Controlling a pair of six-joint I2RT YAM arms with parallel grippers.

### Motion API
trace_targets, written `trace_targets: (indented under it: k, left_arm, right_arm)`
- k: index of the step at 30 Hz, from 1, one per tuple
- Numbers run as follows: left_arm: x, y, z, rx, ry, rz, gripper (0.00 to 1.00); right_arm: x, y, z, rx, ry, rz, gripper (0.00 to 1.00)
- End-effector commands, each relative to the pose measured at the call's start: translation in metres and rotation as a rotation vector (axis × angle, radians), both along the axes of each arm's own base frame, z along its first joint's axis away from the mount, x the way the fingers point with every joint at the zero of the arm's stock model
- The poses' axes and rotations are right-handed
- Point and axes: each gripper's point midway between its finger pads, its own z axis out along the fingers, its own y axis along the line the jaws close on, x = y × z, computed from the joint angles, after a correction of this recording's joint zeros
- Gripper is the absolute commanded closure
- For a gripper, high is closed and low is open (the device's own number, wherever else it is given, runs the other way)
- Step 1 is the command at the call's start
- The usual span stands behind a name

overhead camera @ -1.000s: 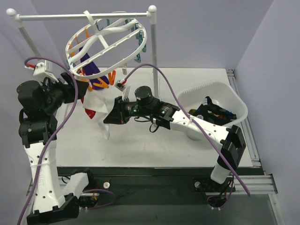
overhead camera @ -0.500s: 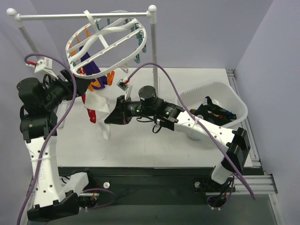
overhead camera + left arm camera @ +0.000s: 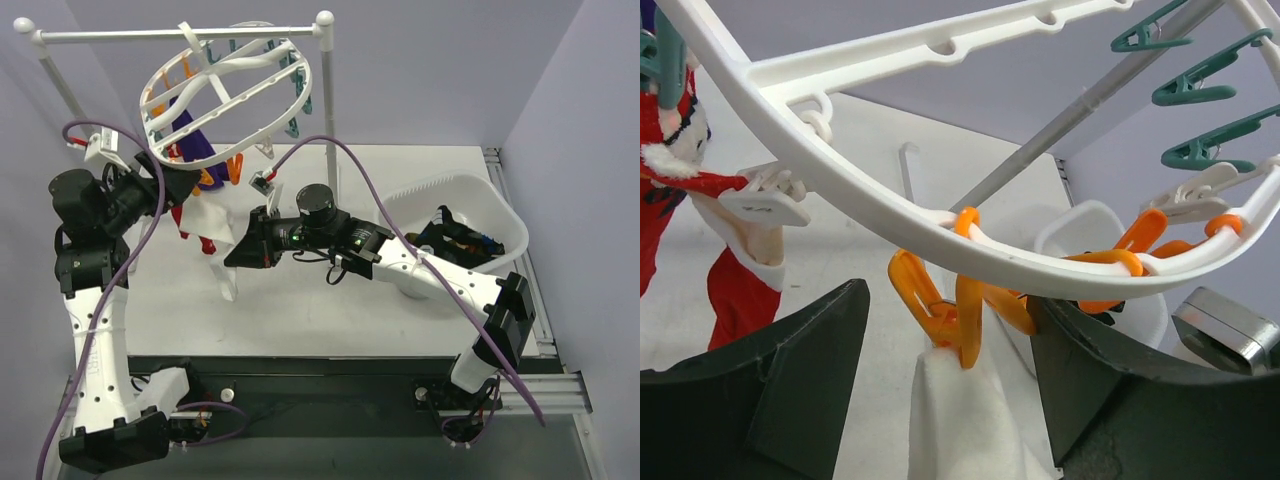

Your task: Remove the socks clipped to the hanger

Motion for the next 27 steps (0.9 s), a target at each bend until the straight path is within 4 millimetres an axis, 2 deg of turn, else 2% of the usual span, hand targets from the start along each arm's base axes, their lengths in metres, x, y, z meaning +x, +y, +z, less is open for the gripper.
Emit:
trace_targets:
  k: [1,6,9,13,15,16,20,27]
  left_arm:
    - [0.008,-0.005,0.010,-0.065,-0.073,-0.035,0.29]
    - [0.008,-0.005,0.021,-0.078,-0.127,-0.029,0.33]
    - [0.010,-0.005,0.021,-0.076,-0.130,-0.027,0.34]
    - [0.010,-0.002,0.026,-0.068,-0.160,-0.010,0.43]
    - [0.009,-0.002,0.029,-0.066,-0.173,-0.006,0.44]
    - [0.007,-0.002,0.031,-0.064,-0.179,-0.004,0.43]
    - [-0.002,-0.003,0.031,-0.054,-0.158,-0.001,0.26]
    - [-0.013,-0.004,0.032,-0.100,-0.143,0.018,0.26]
  right_arm:
    - [-0.013,-0.005,0.041,0.094,-0.048,0.038,1.00]
    - [-0.014,-0.005,0.043,0.106,-0.041,0.036,1.00]
    - [-0.017,-0.005,0.045,0.109,-0.044,0.041,1.00]
    - [-0.020,-0.004,0.048,0.116,-0.042,0.047,1.00]
    - [-0.021,-0.003,0.049,0.118,-0.044,0.050,1.00]
    - [-0.022,-0.003,0.050,0.120,-0.046,0.053,1.00]
    - [-0.025,-0.004,0.055,0.128,-0.050,0.055,1.00]
    - [-0.037,-0.005,0.065,0.158,-0.041,0.089,1.00]
